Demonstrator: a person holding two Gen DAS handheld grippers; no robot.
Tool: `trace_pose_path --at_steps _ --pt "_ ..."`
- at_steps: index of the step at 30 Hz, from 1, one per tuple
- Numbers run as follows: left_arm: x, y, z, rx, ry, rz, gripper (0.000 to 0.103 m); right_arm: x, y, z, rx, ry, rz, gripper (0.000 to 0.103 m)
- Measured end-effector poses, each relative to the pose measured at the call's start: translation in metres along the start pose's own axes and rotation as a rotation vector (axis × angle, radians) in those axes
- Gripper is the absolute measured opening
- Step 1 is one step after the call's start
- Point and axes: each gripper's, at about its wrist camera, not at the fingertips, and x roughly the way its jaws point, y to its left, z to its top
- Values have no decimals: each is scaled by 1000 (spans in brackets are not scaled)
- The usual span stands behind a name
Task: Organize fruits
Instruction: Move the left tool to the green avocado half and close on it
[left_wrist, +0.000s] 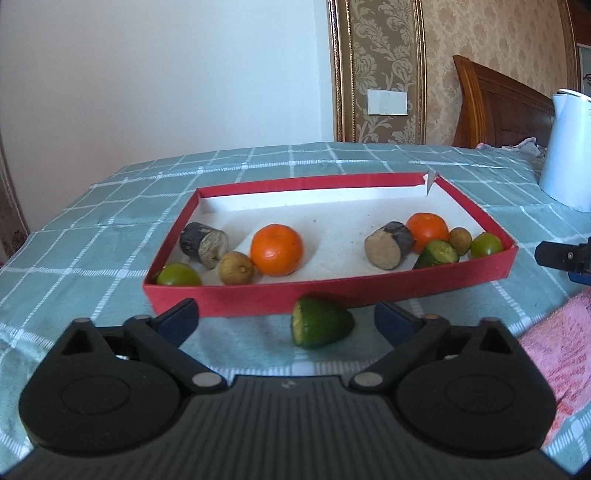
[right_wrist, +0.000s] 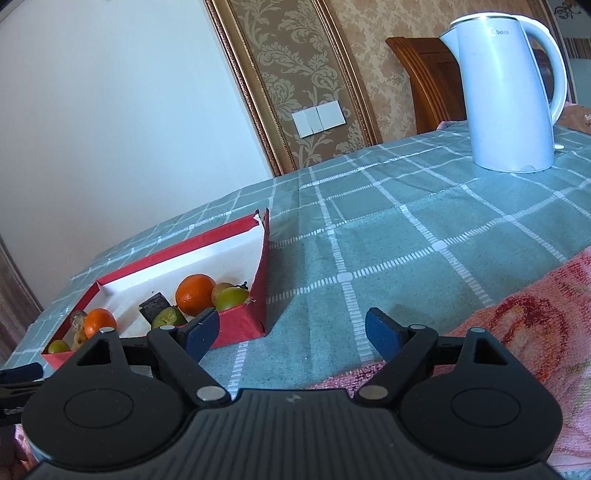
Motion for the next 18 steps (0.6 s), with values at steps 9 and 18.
trace_pose_path --at_steps 9,18 --pt "20 -10 2 4 68 23 92 0 -4 0 25 4 32 86" --pt "26 -4 4 -31 99 -23 57 0 -4 0 32 5 37 86"
